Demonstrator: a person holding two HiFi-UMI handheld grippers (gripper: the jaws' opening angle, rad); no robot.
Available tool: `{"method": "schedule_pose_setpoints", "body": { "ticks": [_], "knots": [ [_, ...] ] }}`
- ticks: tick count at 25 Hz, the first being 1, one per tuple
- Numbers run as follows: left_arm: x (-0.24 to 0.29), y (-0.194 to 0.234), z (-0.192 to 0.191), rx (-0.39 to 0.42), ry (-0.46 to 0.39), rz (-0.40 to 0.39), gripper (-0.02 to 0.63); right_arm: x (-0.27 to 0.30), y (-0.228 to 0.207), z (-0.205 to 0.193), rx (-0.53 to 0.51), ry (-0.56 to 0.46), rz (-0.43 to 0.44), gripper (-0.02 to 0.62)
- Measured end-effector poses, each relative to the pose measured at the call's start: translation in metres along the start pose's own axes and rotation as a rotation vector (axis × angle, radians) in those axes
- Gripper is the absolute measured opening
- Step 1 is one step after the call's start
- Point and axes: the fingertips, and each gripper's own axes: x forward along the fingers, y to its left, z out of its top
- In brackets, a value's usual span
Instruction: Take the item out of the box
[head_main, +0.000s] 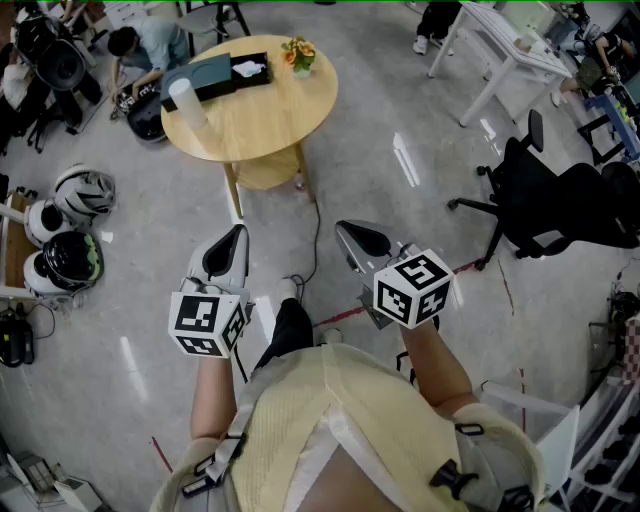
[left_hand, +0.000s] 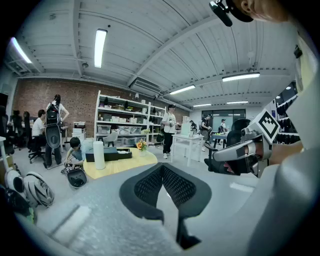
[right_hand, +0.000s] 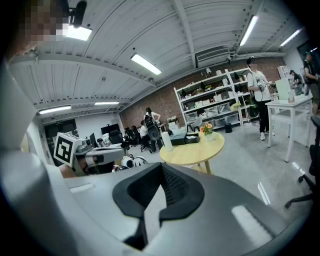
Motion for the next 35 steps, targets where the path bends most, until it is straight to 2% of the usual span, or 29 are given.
{"method": "schedule_pose_setpoints", "body": {
  "ticks": [6,10,20,23,28,35],
  "knots": [
    [0.019,0.022,-0.001,-0.059,-0.005,-0.005,0.0,0.028,-0.016,0.008,0.011,0.002,-0.013,0.002],
    [0.036,0.042,0.001,-0.047,0.005,-0.002,0.002,0.052,-0.024,0.016,0.029,-0.001,0.01,0.002],
    [0.099,0.096,0.006,-0.021,0.06,-0.016,0.003,0.128,-0.037,0.042,-0.002,0.04,0.051,0.002],
    [0.113,0.109,0.008,-0.009,0.074,-0.05,0.035,0.152,-0.041,0.051,0.017,0.032,0.071,0.003],
    [0.128,0.14,0.007,0.048,0.116,-0.072,0.04,0.194,-0.04,0.065,0.01,0.036,0.078,0.003],
    [0.163,0.166,0.013,0.168,0.145,-0.099,0.066,0.217,-0.057,0.074,0.019,0.053,0.038,0.003]
  ]
}}
